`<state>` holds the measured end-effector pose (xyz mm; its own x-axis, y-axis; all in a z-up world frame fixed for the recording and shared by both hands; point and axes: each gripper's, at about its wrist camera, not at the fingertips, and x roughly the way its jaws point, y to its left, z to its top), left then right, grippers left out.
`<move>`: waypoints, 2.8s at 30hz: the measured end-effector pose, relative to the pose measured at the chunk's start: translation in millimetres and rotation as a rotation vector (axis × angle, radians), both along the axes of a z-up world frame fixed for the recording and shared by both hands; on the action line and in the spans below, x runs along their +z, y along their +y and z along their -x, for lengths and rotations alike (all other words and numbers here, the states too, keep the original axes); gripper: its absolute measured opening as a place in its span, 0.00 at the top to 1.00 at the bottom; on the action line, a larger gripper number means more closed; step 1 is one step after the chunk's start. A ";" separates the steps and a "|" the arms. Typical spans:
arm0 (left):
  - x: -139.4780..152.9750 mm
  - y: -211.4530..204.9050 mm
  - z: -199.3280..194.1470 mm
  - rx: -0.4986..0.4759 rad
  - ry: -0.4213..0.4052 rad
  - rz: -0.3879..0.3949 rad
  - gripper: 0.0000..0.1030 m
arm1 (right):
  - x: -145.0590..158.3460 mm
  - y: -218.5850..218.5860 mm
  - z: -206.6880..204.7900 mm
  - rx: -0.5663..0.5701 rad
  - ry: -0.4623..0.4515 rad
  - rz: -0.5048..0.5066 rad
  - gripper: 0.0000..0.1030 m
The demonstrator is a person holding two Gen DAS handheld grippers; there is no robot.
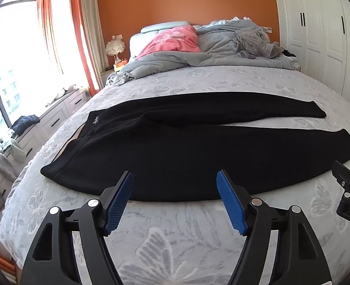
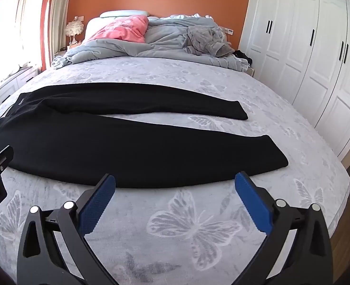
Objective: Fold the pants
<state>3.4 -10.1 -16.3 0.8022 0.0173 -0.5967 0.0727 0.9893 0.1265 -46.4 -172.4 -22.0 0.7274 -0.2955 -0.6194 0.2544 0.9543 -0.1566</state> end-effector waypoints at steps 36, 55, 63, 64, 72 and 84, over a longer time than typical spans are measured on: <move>-8.6 6.7 -8.8 0.038 0.030 -0.008 0.32 | 0.0 0.3 0.5 0.006 -0.002 -0.005 0.04; -10.7 5.0 -6.9 0.038 0.029 -0.016 0.32 | -0.1 0.9 0.4 0.005 -0.004 -0.004 0.04; -10.9 7.7 -8.1 0.039 0.035 -0.011 0.32 | -0.4 0.7 0.3 0.006 -0.001 -0.003 0.04; -11.1 6.7 -7.4 0.041 0.033 -0.012 0.32 | -0.2 0.4 0.2 0.007 -0.001 -0.003 0.04; -11.7 8.4 -8.0 0.040 0.034 -0.013 0.32 | -0.3 1.0 0.2 0.007 -0.001 -0.003 0.04; -12.1 7.7 -7.5 0.042 0.034 -0.013 0.32 | -0.3 1.4 0.3 0.006 -0.001 -0.002 0.04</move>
<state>10.9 -2.5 -28.4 0.7798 0.0588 -0.6233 0.0355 0.9898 0.1378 -46.7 -171.0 -22.3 0.7294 -0.2902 -0.6195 0.2491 0.9561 -0.1545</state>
